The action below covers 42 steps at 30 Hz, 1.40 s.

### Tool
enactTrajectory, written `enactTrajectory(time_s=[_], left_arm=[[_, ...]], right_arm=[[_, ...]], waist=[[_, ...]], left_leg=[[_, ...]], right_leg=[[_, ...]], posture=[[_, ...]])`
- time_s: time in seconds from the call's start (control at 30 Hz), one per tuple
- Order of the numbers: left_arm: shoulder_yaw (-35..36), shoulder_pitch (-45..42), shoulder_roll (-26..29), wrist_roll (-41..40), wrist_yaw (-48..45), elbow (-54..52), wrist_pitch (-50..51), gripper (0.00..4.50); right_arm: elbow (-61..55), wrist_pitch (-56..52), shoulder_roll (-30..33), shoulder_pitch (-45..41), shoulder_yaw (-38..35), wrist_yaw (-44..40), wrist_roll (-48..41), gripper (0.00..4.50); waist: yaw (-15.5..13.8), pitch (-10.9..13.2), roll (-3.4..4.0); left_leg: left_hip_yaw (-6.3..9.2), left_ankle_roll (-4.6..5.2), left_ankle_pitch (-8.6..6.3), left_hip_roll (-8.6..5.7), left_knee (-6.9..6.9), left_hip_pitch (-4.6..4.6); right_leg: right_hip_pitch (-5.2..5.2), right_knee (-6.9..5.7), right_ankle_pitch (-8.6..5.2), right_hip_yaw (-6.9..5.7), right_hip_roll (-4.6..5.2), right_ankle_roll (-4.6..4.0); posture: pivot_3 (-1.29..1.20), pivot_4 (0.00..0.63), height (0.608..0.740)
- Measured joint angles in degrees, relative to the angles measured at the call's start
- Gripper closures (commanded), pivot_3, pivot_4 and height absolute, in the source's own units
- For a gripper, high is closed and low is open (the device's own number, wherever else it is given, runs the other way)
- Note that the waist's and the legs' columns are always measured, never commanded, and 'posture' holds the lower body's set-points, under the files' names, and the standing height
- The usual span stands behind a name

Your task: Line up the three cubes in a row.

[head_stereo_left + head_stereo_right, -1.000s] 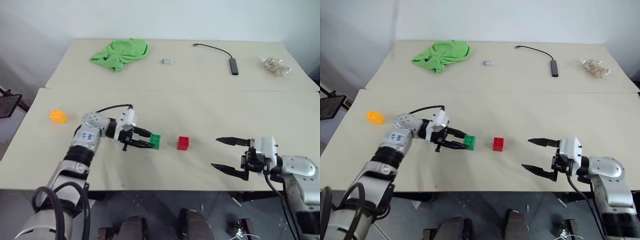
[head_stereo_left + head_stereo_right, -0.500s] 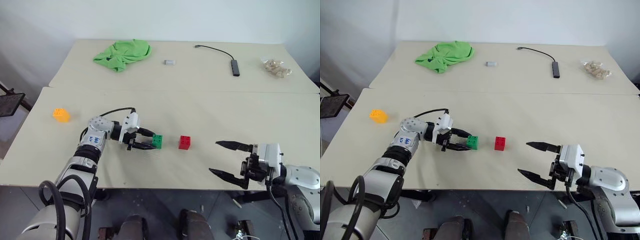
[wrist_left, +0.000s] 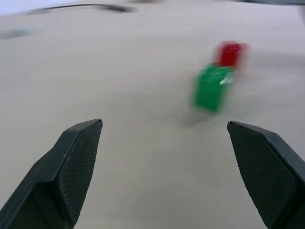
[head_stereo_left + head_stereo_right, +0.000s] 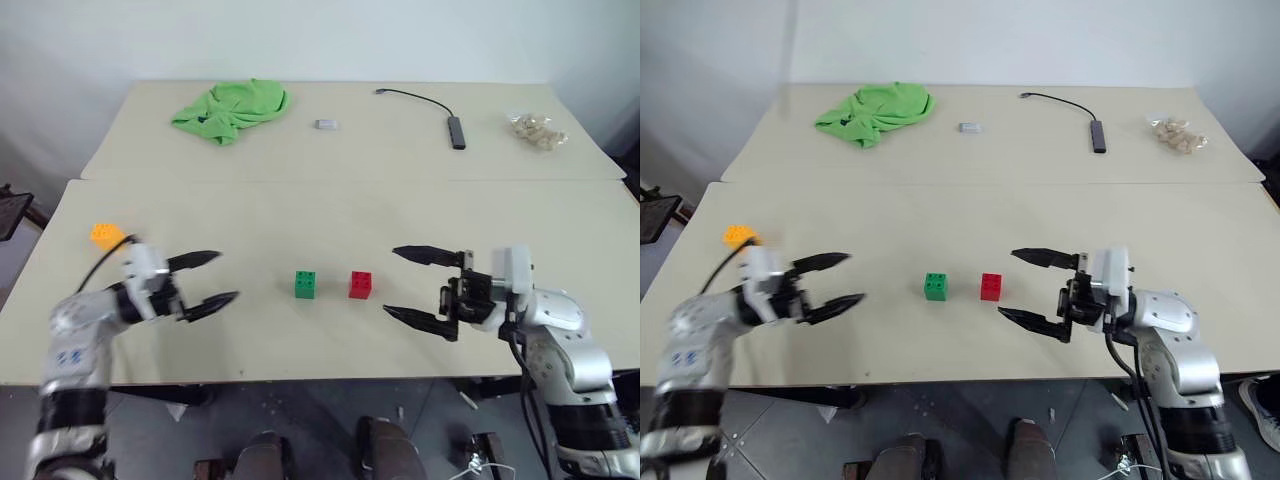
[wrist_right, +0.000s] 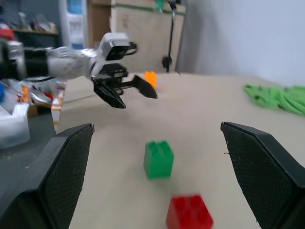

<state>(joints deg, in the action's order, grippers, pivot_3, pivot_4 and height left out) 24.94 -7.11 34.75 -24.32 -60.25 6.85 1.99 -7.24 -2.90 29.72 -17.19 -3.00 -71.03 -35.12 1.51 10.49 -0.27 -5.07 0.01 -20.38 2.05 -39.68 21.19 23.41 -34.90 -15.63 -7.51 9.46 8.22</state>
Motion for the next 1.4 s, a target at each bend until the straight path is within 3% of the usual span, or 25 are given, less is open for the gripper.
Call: enactTrajectory(time_s=[0.17, 0.3, 0.4, 0.53, 0.63, 0.8, 1.0, 1.1, 1.33, 1.4], left_arm=[[15.3, 13.2, -9.7, -2.6, 19.6, -8.9, 1.2, 0.03], [18.9, 18.9, -19.4, -2.6, 33.1, -17.6, 1.1, 0.03], [18.1, 19.6, -21.7, -2.5, 38.5, -19.9, 2.1, 0.03], [14.1, 15.0, -20.3, -1.7, 42.1, -18.9, 4.3, 0.03], [11.4, 6.5, -14.6, 1.0, 44.0, -12.0, 5.2, 0.03], [7.8, -10.8, -4.7, 5.9, 44.8, 10.4, 2.5, 0.03], [3.5, -23.1, -1.7, 9.6, 43.8, 32.5, -3.0, 0.03], [1.1, -26.4, -0.7, 11.0, 42.5, 39.8, -4.7, 0.60], [0.2, -26.4, 0.6, 10.7, 37.7, 42.5, -6.5, 2.77], [0.2, -24.7, 0.8, 9.7, 34.5, 41.0, -7.1, 2.98]], right_arm=[[4.9, 0.7, -2.3, -4.7, 1.8, -2.2, 0.6, 0.00], [6.6, 0.8, -2.2, -6.7, 2.5, -4.5, 0.6, 0.00], [7.4, 0.7, -1.2, -7.4, 2.4, -5.4, 0.6, 0.00], [8.1, 0.8, -1.2, -8.2, 2.4, -5.6, 0.9, 0.00], [8.3, 1.6, -1.3, -8.6, 2.5, -5.5, 1.7, 0.00], [6.8, 1.5, -3.9, -8.1, 3.2, -2.2, 2.7, 0.00], [1.9, -0.5, -4.4, -5.9, 5.1, 0.4, 3.0, 0.00], [0.3, -1.0, -4.4, -4.5, 5.1, 1.1, 3.0, 0.00], [0.1, -0.9, -4.1, -4.1, 5.1, 1.9, 3.1, 0.00], [0.1, -0.7, -3.6, -4.1, 4.9, 1.8, 3.2, 0.00]], waist=[[-1.7, 0.0, -0.02], [-2.2, 0.0, -0.06], [-2.6, 0.0, -0.07], [-2.9, -0.1, -0.08], [-2.8, -0.1, -0.09], [-2.3, -0.1, -0.12], [-1.2, -0.1, -0.17], [-1.1, -0.1, -0.17], [-0.7, -0.1, -0.17], [-0.6, -0.1, -0.17]], left_leg=[[0.07, 0.10, -0.13, -0.02, -0.28, 0.04], [0.04, 0.13, -0.19, -0.04, -0.33, 0.01], [0.03, 0.10, -0.19, -0.02, -0.33, -0.01], [-0.03, 0.10, -0.19, -0.04, -0.35, 0.00], [-0.10, 0.10, -0.19, -0.04, -0.33, 0.00], [-0.28, 0.08, -0.20, -0.05, -0.23, 0.02], [-0.28, 0.06, -0.21, -0.05, -0.06, 0.00], [-0.29, 0.05, -0.21, -0.05, -0.06, 0.00], [-0.29, 0.06, -0.21, -0.04, -0.06, 0.00], [-0.29, 0.05, -0.21, -0.04, -0.06, 0.00]], right_leg=[[-0.16, 0.08, 0.02, -0.02, 0.06, 0.04], [-0.24, 0.16, 0.04, 0.01, 0.06, 0.04], [-0.20, 0.07, 0.04, -0.03, 0.04, 0.01], [-0.19, 0.09, 0.04, 0.00, 0.03, 0.00], [-0.11, 0.02, 0.04, -0.01, 0.01, 0.00], [0.03, 0.00, 0.05, -0.07, 0.00, 0.01], [0.07, 0.03, 0.06, -0.22, 0.00, 0.04], [0.06, 0.04, 0.06, -0.22, 0.00, 0.05], [0.06, 0.03, 0.06, -0.20, 0.00, 0.05], [0.07, 0.03, 0.06, -0.21, 0.00, 0.05]], posture=[[0.00, 0.150, 0.740], [0.00, 0.150, 0.740], [0.00, 0.150, 0.740], [0.00, 0.150, 0.740], [0.00, 0.150, 0.740], [0.00, 0.150, 0.740], [0.00, 0.150, 0.740], [0.00, 0.150, 0.740], [0.00, 0.150, 0.740], [0.00, 0.150, 0.740]])
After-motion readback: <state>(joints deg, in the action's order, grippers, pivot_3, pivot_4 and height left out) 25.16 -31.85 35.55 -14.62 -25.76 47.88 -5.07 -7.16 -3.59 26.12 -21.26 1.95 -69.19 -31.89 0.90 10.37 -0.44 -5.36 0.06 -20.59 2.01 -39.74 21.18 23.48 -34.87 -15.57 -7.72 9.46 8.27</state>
